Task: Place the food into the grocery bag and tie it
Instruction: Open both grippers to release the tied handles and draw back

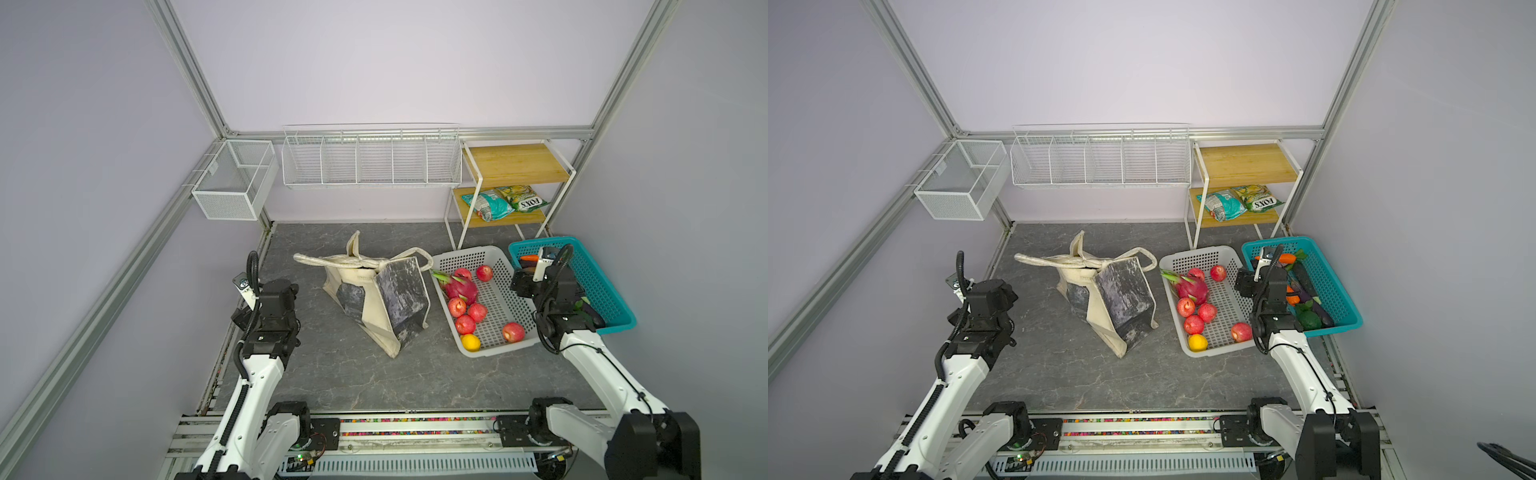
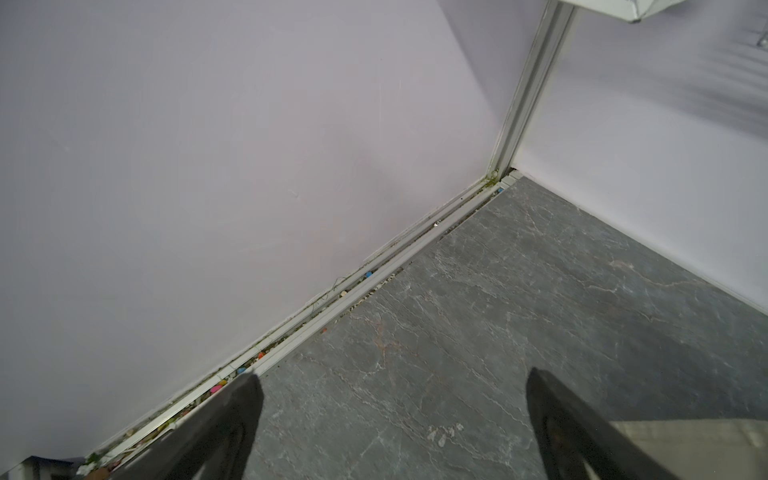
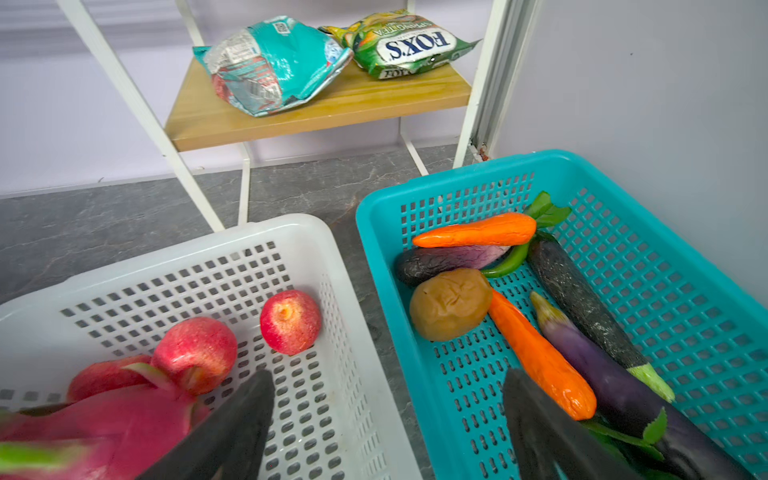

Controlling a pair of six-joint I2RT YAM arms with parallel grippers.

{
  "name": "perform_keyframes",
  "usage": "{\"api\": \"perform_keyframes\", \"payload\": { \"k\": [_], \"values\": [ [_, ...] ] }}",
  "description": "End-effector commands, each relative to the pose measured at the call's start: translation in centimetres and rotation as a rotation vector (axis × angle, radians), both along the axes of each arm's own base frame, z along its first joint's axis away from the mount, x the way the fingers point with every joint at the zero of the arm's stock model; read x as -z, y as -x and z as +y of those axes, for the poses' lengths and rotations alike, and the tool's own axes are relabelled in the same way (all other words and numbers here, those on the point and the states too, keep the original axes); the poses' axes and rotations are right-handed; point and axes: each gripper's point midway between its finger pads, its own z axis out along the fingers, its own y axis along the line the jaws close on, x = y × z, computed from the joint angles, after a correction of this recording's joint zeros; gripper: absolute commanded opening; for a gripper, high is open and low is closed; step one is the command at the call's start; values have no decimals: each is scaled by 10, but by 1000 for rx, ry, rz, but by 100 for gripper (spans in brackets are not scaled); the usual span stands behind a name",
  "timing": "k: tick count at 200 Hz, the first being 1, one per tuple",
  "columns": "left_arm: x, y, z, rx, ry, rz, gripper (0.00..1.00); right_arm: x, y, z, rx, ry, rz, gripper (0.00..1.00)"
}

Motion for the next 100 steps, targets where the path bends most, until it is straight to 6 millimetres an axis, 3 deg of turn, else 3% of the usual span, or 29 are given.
{"api": "perform_keyframes", "payload": {
  "k": [1, 30, 100],
  "values": [
    [2, -18, -12, 81, 3, -74, 100, 11, -5, -12, 45, 19, -34, 88],
    [18, -27, -16, 114, -3, -91, 99, 32, -8, -15, 51, 36, -18, 89],
    [47, -45, -26, 197, -40, -97, 99, 64, -17, -8, -5, 59, -17, 88]
  ]
}}
